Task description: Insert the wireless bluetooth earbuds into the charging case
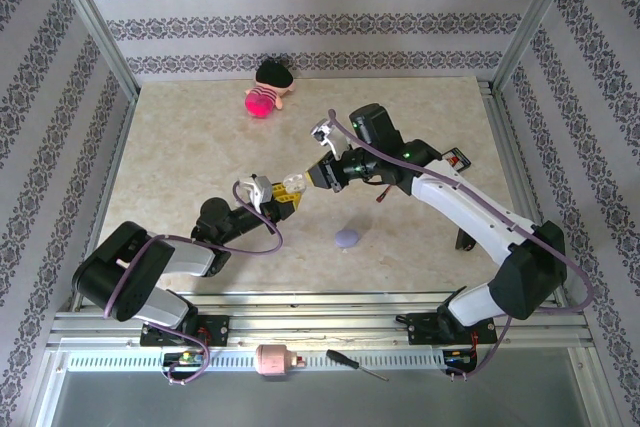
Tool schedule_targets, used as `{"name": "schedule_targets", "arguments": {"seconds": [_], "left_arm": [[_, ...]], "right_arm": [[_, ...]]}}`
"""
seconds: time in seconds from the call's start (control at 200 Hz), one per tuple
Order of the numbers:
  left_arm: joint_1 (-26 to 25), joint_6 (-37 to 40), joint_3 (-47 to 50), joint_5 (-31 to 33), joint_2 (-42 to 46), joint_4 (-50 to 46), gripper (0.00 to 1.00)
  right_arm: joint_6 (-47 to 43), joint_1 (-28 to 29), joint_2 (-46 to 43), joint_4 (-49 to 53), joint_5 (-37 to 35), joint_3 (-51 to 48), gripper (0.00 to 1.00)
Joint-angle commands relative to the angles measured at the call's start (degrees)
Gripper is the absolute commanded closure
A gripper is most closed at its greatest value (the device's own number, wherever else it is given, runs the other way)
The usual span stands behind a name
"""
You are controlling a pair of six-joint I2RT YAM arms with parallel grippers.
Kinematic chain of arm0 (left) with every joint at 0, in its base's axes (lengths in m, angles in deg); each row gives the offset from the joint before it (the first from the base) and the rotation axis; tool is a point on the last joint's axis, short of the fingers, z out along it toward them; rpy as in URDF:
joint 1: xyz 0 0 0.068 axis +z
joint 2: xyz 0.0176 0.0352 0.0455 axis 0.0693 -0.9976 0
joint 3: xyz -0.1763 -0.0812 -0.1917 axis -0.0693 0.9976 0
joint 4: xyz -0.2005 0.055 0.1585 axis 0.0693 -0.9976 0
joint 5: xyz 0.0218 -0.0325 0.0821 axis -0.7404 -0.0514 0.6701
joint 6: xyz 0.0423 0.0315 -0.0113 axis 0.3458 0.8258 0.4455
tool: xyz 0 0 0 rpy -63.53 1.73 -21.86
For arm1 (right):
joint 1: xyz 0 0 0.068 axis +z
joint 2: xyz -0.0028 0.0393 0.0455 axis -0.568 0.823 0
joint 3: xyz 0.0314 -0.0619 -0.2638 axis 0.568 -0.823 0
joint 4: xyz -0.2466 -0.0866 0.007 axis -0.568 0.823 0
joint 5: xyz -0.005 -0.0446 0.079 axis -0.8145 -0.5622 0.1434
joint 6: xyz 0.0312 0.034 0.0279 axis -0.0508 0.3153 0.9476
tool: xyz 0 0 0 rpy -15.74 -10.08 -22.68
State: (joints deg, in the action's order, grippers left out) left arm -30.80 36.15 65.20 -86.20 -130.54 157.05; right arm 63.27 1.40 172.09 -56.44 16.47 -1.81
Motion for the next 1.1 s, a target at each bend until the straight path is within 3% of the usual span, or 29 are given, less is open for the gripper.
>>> {"name": "schedule_targets", "arguments": {"seconds": [0.0, 1.094], "left_arm": [[0.29, -1.45, -1.23, -1.99, 0.2, 4.16, 0.88], [-0.07, -0.45, -1.43, -0.24, 0.38, 4.15, 0.89]], "right_arm": [[1.37, 0.97, 1.22, -2.99, 3.39, 0.01, 0.83], [0.85, 1.79, 6.56, 2.69, 7.7, 2.4, 0.84]]}}
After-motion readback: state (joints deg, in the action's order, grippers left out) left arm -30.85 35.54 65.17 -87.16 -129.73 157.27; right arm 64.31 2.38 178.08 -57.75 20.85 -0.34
